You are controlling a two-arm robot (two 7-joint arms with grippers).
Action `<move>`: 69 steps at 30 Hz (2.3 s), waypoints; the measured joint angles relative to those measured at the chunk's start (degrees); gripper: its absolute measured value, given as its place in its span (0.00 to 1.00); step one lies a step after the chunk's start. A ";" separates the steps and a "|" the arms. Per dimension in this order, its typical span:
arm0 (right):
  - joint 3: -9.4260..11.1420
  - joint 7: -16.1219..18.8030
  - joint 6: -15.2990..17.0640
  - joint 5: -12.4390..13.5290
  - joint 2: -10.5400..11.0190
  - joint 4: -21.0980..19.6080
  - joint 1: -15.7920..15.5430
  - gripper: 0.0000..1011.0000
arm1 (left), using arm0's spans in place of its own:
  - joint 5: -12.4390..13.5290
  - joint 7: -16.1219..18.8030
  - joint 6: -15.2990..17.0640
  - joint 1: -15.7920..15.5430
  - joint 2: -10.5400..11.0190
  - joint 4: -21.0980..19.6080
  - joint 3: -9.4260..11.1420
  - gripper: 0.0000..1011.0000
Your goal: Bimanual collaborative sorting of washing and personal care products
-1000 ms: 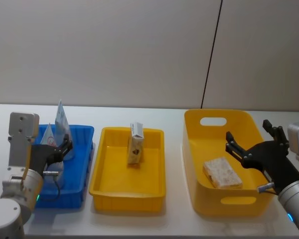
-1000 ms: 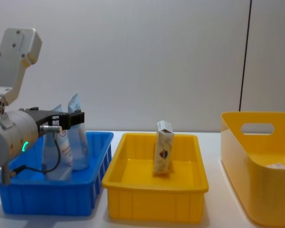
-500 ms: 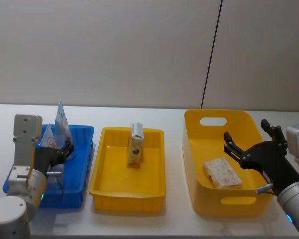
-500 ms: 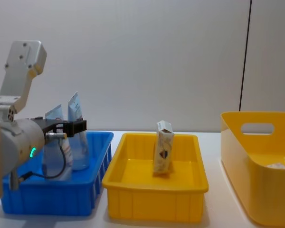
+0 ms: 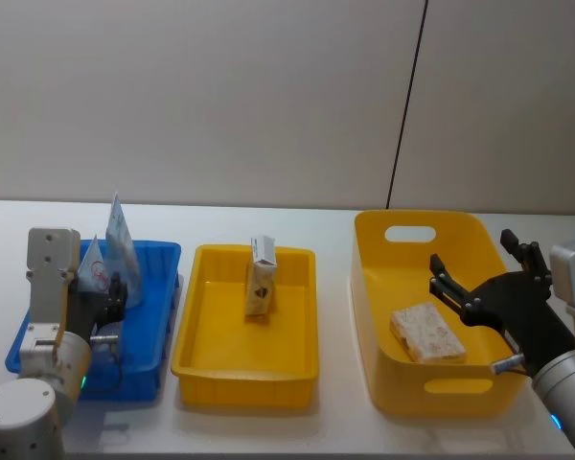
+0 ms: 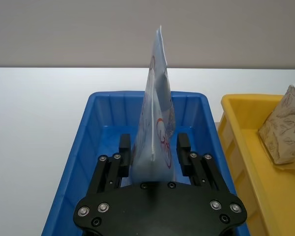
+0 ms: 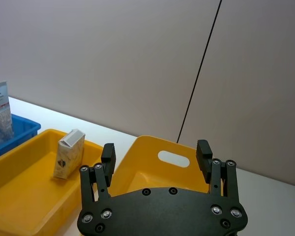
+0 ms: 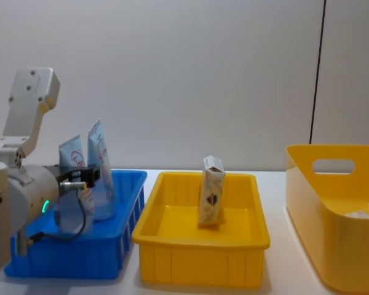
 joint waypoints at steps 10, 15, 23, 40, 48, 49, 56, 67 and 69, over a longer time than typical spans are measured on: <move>0.00 0.04 -0.09 -0.04 0.01 0.02 0.00 0.99 | 0.03 -0.54 -0.59 -0.26 -0.57 1.61 -0.56 0.36; 0.00 0.05 -0.13 -0.04 0.00 0.02 0.00 0.99 | 0.02 -1.25 -1.25 -0.25 -0.67 1.92 -0.67 0.33; 0.00 0.04 -0.18 -0.04 0.01 0.01 0.00 0.99 | 0.15 -2.55 -3.04 0.15 -0.67 1.22 -0.71 0.28; 0.00 0.04 -0.19 -0.04 0.00 0.01 0.00 0.99 | 1.29 -5.13 -6.68 1.76 0.25 -5.89 -0.87 0.24; 0.00 0.04 -0.18 -0.04 0.00 0.01 0.00 0.99 | 1.05 -7.67 -7.06 1.95 0.76 -8.99 -0.69 0.24; 0.00 0.04 -0.18 -0.04 0.00 0.01 0.00 0.99 | 0.86 -8.31 -7.12 1.93 0.85 -9.57 -0.60 0.24; 0.01 0.09 -0.18 -0.03 -0.01 0.01 0.01 0.99 | -0.49 -12.11 -7.42 1.45 1.02 -11.35 -0.09 0.24; -0.44 3.17 -0.14 1.13 0.79 0.76 0.88 0.99 | -3.18 -18.81 -8.44 0.15 0.76 -12.94 1.29 0.24; -0.74 4.30 -0.06 1.61 1.16 1.07 1.27 0.99 | -3.54 -19.63 -8.63 -0.02 0.68 -13.10 1.55 0.24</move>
